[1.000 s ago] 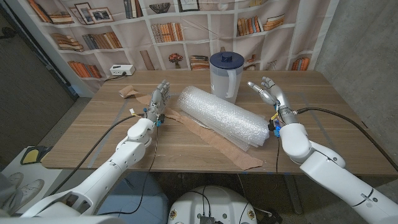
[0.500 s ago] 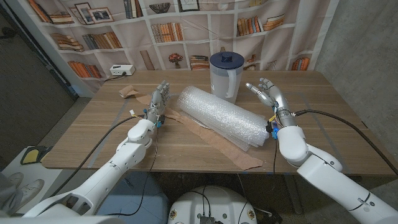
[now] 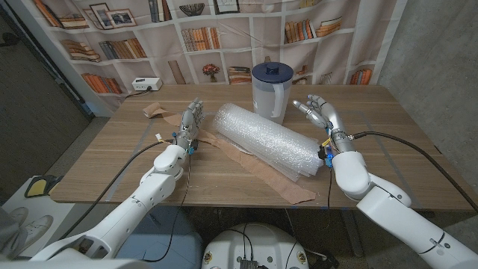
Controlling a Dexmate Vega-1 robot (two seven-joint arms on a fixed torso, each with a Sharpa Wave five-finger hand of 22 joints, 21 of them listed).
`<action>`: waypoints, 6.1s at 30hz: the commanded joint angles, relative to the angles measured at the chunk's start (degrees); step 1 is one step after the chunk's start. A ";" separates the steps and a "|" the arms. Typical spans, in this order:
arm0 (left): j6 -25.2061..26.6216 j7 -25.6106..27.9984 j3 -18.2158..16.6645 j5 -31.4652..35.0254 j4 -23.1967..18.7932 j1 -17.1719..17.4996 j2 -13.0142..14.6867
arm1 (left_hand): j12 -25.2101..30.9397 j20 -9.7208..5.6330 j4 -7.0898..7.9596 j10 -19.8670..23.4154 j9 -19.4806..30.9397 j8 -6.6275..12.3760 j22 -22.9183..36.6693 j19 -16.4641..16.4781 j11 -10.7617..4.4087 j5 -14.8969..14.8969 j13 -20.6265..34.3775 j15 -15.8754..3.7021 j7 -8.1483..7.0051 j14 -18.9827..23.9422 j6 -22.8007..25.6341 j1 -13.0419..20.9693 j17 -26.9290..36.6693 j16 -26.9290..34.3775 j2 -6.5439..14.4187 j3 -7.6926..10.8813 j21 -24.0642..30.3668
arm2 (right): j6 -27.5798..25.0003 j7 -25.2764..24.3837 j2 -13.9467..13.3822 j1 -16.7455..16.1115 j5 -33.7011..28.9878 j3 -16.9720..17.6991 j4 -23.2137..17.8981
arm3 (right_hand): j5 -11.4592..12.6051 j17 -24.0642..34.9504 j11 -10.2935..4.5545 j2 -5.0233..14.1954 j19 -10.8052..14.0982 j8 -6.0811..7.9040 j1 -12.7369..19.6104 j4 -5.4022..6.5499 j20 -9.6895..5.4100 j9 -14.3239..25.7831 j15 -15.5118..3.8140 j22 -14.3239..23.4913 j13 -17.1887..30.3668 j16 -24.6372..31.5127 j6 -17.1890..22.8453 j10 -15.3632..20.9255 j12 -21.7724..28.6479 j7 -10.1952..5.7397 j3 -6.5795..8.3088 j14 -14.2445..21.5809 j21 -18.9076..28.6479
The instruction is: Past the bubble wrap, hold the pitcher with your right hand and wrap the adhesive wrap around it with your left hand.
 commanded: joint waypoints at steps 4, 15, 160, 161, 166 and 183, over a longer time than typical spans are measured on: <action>0.18 0.27 0.28 0.28 0.14 -0.06 -0.28 | 0.15 0.02 -0.03 0.30 0.16 0.09 0.23 0.74 0.18 0.21 0.23 0.31 0.16 0.14 0.47 0.15 0.10 0.28 0.54 -0.32 -0.35 | 1.50 1.89 -0.22 0.32 1.53 0.70 0.85 | -0.11 0.16 -0.12 0.25 -0.86 0.54 2.02 -0.10 0.14 0.19 0.15 0.12 0.22 0.10 1.45 0.98 0.25 -0.01 0.87 0.40 -0.62; 0.34 0.30 0.38 0.22 0.29 -0.11 -0.44 | 0.14 -0.02 -0.04 0.27 0.15 0.11 0.24 0.74 0.15 0.21 0.23 0.38 0.14 0.00 0.54 0.15 0.10 0.23 0.55 -0.36 -0.45 | 2.21 2.54 -0.06 0.62 2.51 0.83 1.41 | -0.48 0.59 -1.17 0.41 -0.23 1.10 3.00 0.34 -0.50 0.21 -1.59 0.12 0.46 1.28 4.39 3.94 1.16 -1.40 0.74 3.51 -0.90; -0.11 2.20 -1.90 -1.02 -3.28 4.17 1.36 | 0.26 -0.09 -0.31 0.83 0.16 0.08 0.26 0.86 0.14 0.20 0.25 0.40 0.11 -0.09 0.57 0.47 0.08 0.26 1.06 -0.60 -1.04 | 9.27 9.65 1.74 10.93 5.84 -6.17 9.75 | -0.72 4.31 -3.45 1.53 0.92 0.25 7.34 1.09 -2.12 1.91 -4.73 0.30 5.04 2.53 11.15 9.84 7.90 -3.19 -0.74 5.86 -2.31; -0.12 2.23 -1.92 -0.99 -3.35 4.23 1.42 | 0.25 -0.10 -0.31 0.80 0.16 0.09 0.26 0.85 0.13 0.20 0.25 0.41 0.07 -0.09 0.58 0.47 0.08 0.26 1.06 -0.60 -1.05 | 9.28 9.73 1.75 11.00 5.93 -6.20 9.79 | -0.72 4.33 -3.47 1.54 0.81 0.25 7.35 1.09 -2.12 1.92 -4.73 0.30 5.06 2.52 11.15 9.81 7.91 -3.32 -0.75 5.83 -2.35; 0.02 2.32 -2.07 -1.13 -3.70 4.55 1.61 | 0.24 -0.08 -0.32 0.79 0.16 0.10 0.26 0.88 0.13 0.20 0.25 0.41 0.14 -0.07 0.62 0.48 0.08 0.26 1.07 -0.61 -1.04 | 9.93 11.00 1.89 11.57 7.59 -6.09 10.48 | -0.71 4.53 -3.54 1.63 0.24 0.07 7.43 1.14 -1.87 2.10 -3.85 0.32 5.28 2.19 10.94 8.67 7.69 -3.69 -0.91 4.98 -2.62; 0.08 2.62 -2.05 -1.18 -3.37 4.65 1.34 | 0.25 -0.05 -0.33 0.82 0.16 0.08 0.27 0.81 0.13 0.19 0.25 0.43 0.09 -0.12 0.58 0.47 0.09 0.25 1.09 -0.66 -1.09 | 12.65 14.03 2.77 12.64 13.75 -5.53 13.00 | -0.72 5.46 -4.19 2.23 0.95 0.48 7.48 1.37 -1.26 2.50 -3.61 0.42 5.73 3.11 12.11 8.76 8.14 -5.68 -1.16 6.48 -2.35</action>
